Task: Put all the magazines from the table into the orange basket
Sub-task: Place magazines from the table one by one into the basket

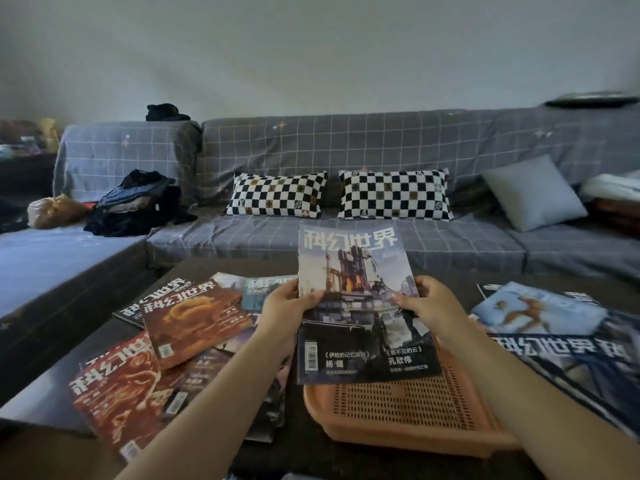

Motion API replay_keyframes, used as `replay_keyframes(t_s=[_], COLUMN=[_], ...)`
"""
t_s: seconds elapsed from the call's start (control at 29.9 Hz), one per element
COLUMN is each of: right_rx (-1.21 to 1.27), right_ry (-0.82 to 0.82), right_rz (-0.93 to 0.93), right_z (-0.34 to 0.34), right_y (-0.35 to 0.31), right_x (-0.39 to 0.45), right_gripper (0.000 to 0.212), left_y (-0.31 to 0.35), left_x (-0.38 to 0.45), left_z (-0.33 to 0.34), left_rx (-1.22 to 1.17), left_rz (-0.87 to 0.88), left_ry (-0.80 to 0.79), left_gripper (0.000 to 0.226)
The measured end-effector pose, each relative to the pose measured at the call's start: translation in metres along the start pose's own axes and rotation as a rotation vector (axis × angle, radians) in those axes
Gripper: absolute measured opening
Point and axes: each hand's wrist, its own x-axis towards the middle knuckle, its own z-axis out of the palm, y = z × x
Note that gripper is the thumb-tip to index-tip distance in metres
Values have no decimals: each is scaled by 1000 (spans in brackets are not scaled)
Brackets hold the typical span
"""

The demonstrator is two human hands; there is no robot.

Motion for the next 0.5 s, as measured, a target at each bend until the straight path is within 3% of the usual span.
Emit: replay_keyframes(t_s=[0.2,0.33,0.5], right_rx=[-59,-137,-245], right_ry=[74,91,55], right_rz=[80,130,218], right_z=[-38,-44,-38], right_y=[42,71,93], right_x=[-1,-3,-3], right_gripper=[34,41,46], left_y=[-33,-57,-76], left_x=[14,21,27], left_z=[52,71,79], left_rx=[-5,92,168], left_rz=[-128,-184,-298], left_ry=[-51,-55,-34], left_gripper=[37,20,16])
